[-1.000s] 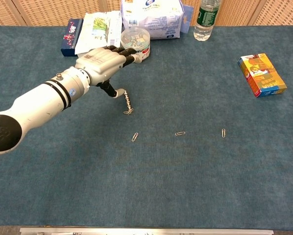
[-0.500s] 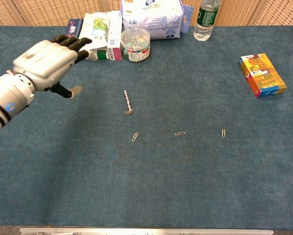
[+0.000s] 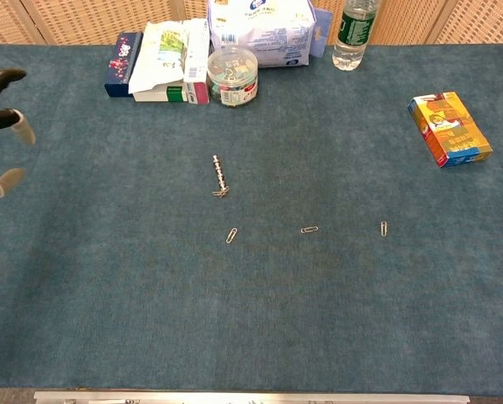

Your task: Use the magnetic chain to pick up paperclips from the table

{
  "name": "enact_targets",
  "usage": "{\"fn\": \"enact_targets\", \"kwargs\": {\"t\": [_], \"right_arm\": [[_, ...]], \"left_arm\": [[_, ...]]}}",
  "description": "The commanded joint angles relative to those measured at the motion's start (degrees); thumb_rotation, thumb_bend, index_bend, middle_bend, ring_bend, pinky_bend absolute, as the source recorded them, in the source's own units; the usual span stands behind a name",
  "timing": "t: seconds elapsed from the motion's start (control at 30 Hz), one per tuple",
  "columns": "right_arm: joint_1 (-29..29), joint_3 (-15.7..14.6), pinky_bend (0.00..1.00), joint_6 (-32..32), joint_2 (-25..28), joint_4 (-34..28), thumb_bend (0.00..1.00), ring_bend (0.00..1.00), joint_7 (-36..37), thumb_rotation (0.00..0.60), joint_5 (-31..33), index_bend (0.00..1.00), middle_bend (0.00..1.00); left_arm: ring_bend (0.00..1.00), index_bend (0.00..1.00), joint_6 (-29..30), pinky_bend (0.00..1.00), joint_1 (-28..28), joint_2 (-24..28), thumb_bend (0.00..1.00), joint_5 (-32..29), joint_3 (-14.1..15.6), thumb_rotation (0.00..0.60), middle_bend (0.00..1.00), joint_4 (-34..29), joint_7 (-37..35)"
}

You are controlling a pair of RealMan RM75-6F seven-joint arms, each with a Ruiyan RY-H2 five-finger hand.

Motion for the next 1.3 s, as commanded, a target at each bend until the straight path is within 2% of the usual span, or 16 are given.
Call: {"fn": "enact_targets", "kwargs": {"t": [0.03,0.17,0.27,0.5,0.7,0.97,1.3], "right_arm": [[0.65,0.00,0.16,-1.13,-1.02,0.34,0.11,0.11,-1.59,0.600,0.60,0.19,0.16],[1.25,-0.06,0.16,-2.35,-1.92,0.69,0.11,0.11,-3.27,0.600,1.23,0.19,0.16],[1.71,-0.10,0.16,-2.97,-2.63,0.72,0.11,0.11,-4.52,0.600,1.29,0.19,0.16],[3.28,0.78,0.16,-4.03,-3.33,-0.76,0.11,0.11,-8.06,0.600,1.62,0.19,0.16],[4.59,1.36,0.16,-5.52,-2.98,-3.33,0.11,0.11,-12.10,0.600,2.69,0.19,0.16],[6.29,1.14,0.16,-8.61,-2.98,-5.00,0.11,0.11,-15.36,0.600,4.15,0.19,0.16],[14.68,2.53,0.19,-20.29,-2.45,-4.72,0.11,0.11,-21.38,0.600,6.35,0.26,0.17]], "left_arm": [[0.00,0.40,2.92,0.01,3.98,2.21,0.33,3.59,1.22,0.600,0.00,3.60,-4.28],[0.00,0.43,5.16,0.01,7.24,2.71,0.33,6.41,0.87,0.600,0.02,7.59,-7.83],[0.00,0.46,6.40,0.00,9.07,1.94,0.33,7.50,-0.93,0.600,0.05,13.39,-13.01],[0.00,0.49,6.33,0.00,13.33,0.48,0.33,6.38,-3.79,0.600,0.06,22.80,-22.34],[0.00,0.49,5.59,0.00,15.17,0.62,0.33,7.15,-5.52,0.600,0.07,24.94,-26.91],[0.00,0.49,4.00,0.00,16.60,1.71,0.33,8.42,-6.98,0.600,0.07,24.85,-29.23],[0.00,0.49,3.13,0.00,18.31,2.79,0.33,9.18,-9.23,0.600,0.07,24.48,-31.84]]}}
